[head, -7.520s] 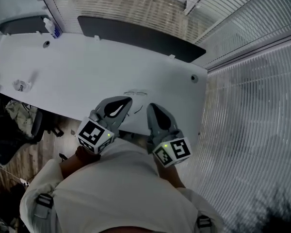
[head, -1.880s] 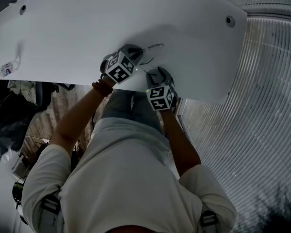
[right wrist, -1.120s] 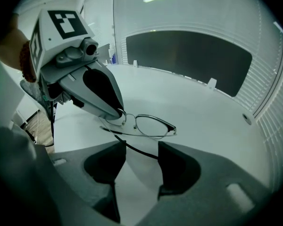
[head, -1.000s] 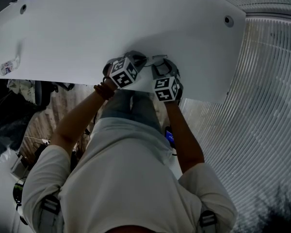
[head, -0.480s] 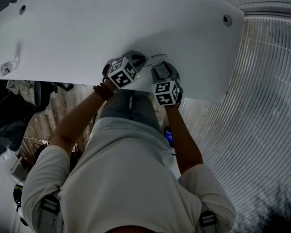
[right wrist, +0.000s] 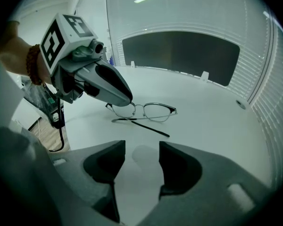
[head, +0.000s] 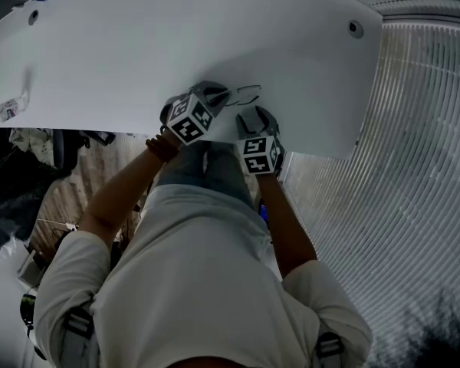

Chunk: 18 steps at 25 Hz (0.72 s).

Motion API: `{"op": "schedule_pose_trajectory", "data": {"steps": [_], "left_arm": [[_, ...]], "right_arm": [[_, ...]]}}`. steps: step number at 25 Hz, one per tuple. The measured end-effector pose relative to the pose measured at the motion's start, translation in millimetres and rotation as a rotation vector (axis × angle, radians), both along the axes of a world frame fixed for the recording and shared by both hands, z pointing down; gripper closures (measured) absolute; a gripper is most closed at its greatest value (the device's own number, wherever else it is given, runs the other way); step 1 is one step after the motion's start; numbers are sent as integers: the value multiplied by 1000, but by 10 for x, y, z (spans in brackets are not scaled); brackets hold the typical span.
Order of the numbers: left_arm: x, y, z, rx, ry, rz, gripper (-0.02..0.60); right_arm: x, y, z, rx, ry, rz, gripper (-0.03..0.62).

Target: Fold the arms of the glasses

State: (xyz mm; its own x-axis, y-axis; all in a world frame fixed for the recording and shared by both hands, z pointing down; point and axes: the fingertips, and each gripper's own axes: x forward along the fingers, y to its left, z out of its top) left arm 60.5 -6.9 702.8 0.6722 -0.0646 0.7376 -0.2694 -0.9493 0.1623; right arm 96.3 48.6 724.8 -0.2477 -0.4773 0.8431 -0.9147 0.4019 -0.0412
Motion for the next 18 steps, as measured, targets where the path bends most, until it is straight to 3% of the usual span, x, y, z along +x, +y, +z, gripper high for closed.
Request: {"op": "schedule_pose_trajectory", "data": {"steps": [18], "left_arm": [[-114,-226,-258,31,51,-93,535]], "right_arm": [[100,-62,-362,61,-34,27,373]]}}
